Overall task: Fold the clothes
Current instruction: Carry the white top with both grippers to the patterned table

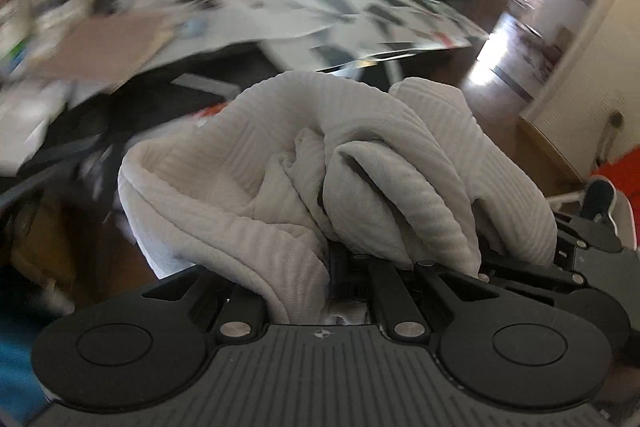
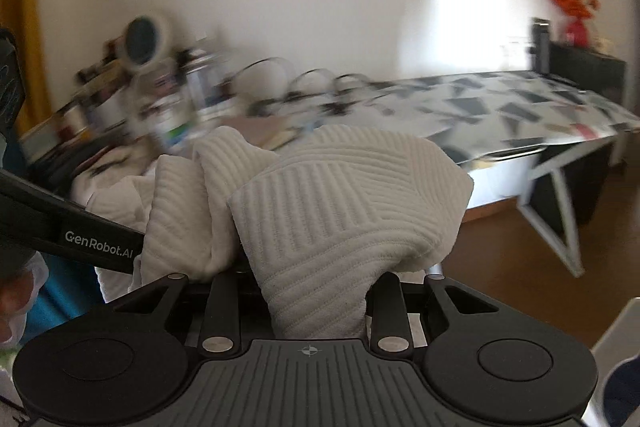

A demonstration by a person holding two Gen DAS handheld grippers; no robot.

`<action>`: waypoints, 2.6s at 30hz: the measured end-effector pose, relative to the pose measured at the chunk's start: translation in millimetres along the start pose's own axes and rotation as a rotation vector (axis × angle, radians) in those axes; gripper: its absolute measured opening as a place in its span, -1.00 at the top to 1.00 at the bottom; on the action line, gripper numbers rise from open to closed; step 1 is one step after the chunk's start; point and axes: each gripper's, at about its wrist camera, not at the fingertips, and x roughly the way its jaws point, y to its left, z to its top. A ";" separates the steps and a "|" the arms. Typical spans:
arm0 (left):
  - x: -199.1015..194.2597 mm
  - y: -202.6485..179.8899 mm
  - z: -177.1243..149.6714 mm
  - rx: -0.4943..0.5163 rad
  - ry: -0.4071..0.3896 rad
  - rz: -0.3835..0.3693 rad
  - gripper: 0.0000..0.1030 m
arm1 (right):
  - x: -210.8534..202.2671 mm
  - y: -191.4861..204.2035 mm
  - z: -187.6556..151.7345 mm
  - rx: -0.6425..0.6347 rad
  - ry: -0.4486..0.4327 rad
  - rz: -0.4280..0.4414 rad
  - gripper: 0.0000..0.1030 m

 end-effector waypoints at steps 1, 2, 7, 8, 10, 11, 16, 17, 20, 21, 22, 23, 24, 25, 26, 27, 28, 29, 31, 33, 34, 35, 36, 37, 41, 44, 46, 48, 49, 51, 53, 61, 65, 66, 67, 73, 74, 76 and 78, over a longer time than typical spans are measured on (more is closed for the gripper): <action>12.9 -11.1 12.0 0.027 0.004 -0.016 0.84 | 2.1 -16.4 3.9 0.012 -0.005 -0.020 0.50; 25.2 -22.3 23.6 0.047 0.011 -0.031 0.84 | 2.6 -33.4 6.3 0.030 -0.010 -0.039 0.50; 76.7 -73.4 68.6 0.090 0.034 -0.068 0.84 | 13.0 -114.5 21.0 0.085 -0.020 -0.073 0.50; 87.3 -83.1 77.0 0.091 0.037 -0.070 0.84 | 16.3 -132.0 24.5 0.086 -0.021 -0.074 0.50; 107.2 -101.9 94.3 0.087 0.032 -0.070 0.84 | 23.4 -167.1 34.0 0.084 -0.029 -0.069 0.50; 116.0 -111.0 102.5 0.081 0.025 -0.068 0.84 | 27.2 -183.5 40.3 0.078 -0.032 -0.061 0.50; 147.7 -155.3 145.9 0.028 -0.030 -0.047 0.84 | 40.5 -260.0 81.7 0.017 -0.046 -0.010 0.50; 151.7 -160.3 154.0 0.025 -0.042 -0.045 0.84 | 42.2 -270.3 90.2 -0.012 -0.052 -0.005 0.50; 163.9 -175.4 178.4 0.014 -0.079 -0.041 0.84 | 50.0 -295.7 113.0 -0.056 -0.069 0.002 0.50; 167.9 -180.5 186.6 0.011 -0.091 -0.040 0.84 | 54.3 -304.4 119.6 -0.055 -0.074 0.005 0.50; 172.9 -183.2 196.3 0.011 -0.100 -0.042 0.84 | 58.7 -313.4 125.2 -0.051 -0.080 0.008 0.50; 178.9 -183.4 207.7 0.015 -0.108 -0.047 0.84 | 64.0 -322.3 131.4 -0.046 -0.085 0.007 0.50; 185.0 -183.7 219.2 0.019 -0.115 -0.053 0.84 | 69.4 -331.3 137.6 -0.041 -0.091 0.006 0.50; 191.0 -183.9 230.7 0.023 -0.122 -0.058 0.84 | 76.3 -339.6 144.2 -0.036 -0.095 0.000 0.50; 197.0 -184.2 242.1 0.027 -0.129 -0.063 0.84 | 83.0 -346.3 151.7 -0.031 -0.100 -0.009 0.50; 203.0 -184.4 253.6 0.031 -0.136 -0.068 0.84 | 89.7 -352.7 159.4 -0.027 -0.105 -0.018 0.50; 209.1 -184.7 265.1 0.035 -0.143 -0.074 0.84 | 96.4 -359.1 167.0 -0.022 -0.109 -0.027 0.50; 215.1 -184.9 276.5 0.039 -0.150 -0.079 0.84 | 104.5 -366.2 177.6 -0.020 -0.116 -0.035 0.51; 227.1 -185.4 299.4 0.047 -0.164 -0.090 0.84 | 121.3 -380.0 199.3 -0.020 -0.132 -0.051 0.51; 239.2 -185.9 322.4 0.056 -0.178 -0.100 0.84 | 138.2 -388.8 222.8 -0.034 -0.152 -0.068 0.51; 245.4 -185.0 336.6 0.058 -0.189 -0.107 0.84 | 147.8 -390.6 236.8 -0.045 -0.166 -0.077 0.51; 250.4 -182.5 351.7 0.059 -0.204 -0.115 0.84 | 157.3 -392.0 250.5 -0.055 -0.179 -0.083 0.51; 254.7 -179.3 366.6 0.060 -0.221 -0.123 0.84 | 167.8 -394.6 264.6 -0.064 -0.195 -0.087 0.51; 259.2 -175.0 382.5 0.059 -0.241 -0.132 0.84 | 178.4 -397.3 278.8 -0.073 -0.212 -0.091 0.51; 276.5 -152.9 434.9 0.042 -0.306 -0.149 0.84 | 225.1 -405.9 320.3 -0.092 -0.265 -0.088 0.51; 293.7 -138.8 458.4 0.031 -0.321 -0.116 0.84 | 264.7 -412.1 337.7 -0.078 -0.268 -0.066 0.51; 309.6 -127.6 464.6 0.015 -0.307 -0.086 0.84 | 292.2 -415.7 342.8 -0.072 -0.250 -0.043 0.51; 327.1 -115.6 467.8 -0.004 -0.287 -0.054 0.84 | 322.2 -416.8 343.8 -0.086 -0.201 -0.016 0.51; 335.9 -109.6 469.4 -0.013 -0.276 -0.038 0.84 | 337.3 -417.2 344.3 -0.093 -0.176 -0.003 0.51; 356.3 -98.1 468.1 -0.047 -0.233 -0.003 0.84 | 367.7 -417.5 339.5 -0.112 -0.112 0.016 0.51; 376.7 -89.5 462.5 -0.083 -0.182 0.031 0.84 | 396.5 -419.2 331.5 -0.128 -0.059 0.039 0.51; 443.8 -59.2 456.4 -0.272 -0.054 0.148 0.82 | 470.9 -430.6 317.5 -0.238 0.061 0.190 0.50; 463.3 -67.6 458.5 -0.411 -0.069 0.222 0.81 | 489.3 -481.9 335.6 -0.185 0.059 0.246 0.52; 468.7 -69.8 460.9 -0.455 -0.073 0.242 0.81 | 494.6 -500.8 343.6 -0.153 0.062 0.257 0.53; 473.2 -70.4 462.8 -0.495 -0.081 0.261 0.81 | 501.7 -523.7 354.0 -0.121 0.074 0.266 0.55; 485.3 -106.3 490.5 -0.560 -0.152 0.348 0.80 | 522.6 -621.0 392.8 -0.109 0.093 0.238 0.56; 491.8 -114.2 495.9 -0.557 -0.149 0.353 0.80 | 526.2 -636.6 397.9 -0.109 0.092 0.230 0.56; 503.3 -125.9 504.3 -0.567 -0.138 0.344 0.80 | 533.0 -663.5 403.5 -0.124 0.099 0.209 0.56; 519.5 -136.5 509.4 -0.578 -0.113 0.338 0.80 | 540.9 -685.0 404.9 -0.134 0.109 0.200 0.54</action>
